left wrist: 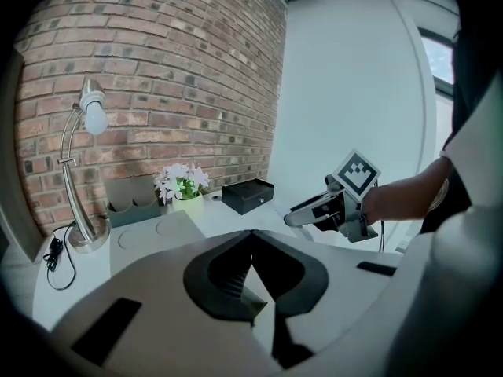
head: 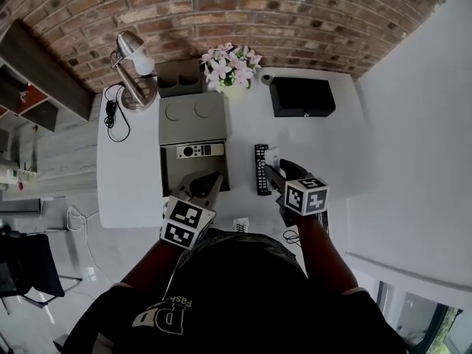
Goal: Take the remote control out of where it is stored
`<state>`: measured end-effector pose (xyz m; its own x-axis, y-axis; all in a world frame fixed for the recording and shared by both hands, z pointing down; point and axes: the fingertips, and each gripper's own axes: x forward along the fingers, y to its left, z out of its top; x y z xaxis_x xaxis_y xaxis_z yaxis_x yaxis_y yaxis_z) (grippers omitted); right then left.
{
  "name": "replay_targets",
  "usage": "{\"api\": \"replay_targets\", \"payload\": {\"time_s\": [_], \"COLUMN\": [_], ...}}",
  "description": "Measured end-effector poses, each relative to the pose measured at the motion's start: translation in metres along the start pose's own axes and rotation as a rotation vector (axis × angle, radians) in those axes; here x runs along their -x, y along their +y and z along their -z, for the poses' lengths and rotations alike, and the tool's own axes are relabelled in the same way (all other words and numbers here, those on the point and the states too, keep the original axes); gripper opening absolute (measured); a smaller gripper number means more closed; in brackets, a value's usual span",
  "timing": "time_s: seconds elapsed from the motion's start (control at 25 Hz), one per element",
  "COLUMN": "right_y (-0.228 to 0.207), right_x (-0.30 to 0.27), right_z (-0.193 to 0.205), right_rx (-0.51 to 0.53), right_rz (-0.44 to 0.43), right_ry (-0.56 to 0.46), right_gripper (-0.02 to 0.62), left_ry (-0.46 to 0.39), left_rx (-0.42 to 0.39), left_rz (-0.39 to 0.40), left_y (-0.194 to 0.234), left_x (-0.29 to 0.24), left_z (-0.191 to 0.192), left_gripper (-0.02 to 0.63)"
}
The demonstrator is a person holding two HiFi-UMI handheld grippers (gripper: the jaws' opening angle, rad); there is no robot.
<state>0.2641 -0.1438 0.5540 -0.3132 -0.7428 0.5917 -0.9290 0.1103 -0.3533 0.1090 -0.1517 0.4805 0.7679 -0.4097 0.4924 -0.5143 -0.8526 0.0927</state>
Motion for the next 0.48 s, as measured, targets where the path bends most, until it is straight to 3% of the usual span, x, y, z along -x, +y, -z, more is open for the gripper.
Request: {"api": "replay_targets", "payload": {"time_s": [0.2,0.48], "right_y": [-0.051,-0.102], "right_x": [-0.008,-0.031], "right_z": [0.017,0.043], "right_rx": [-0.093,-0.127], "right_rz": [0.114,0.241], "right_ry": [0.043,0.161], "right_gripper": [0.221,0.221], "left_ry": [0.017,0.018], "left_rx": [0.002,0.008], "left_rz": [-0.004,-0.03], "left_y": [0.001,0.01], "left_x": [-0.003,0.002], "left_z": [0.004,0.004], "left_gripper": [0.006,0.008]}}
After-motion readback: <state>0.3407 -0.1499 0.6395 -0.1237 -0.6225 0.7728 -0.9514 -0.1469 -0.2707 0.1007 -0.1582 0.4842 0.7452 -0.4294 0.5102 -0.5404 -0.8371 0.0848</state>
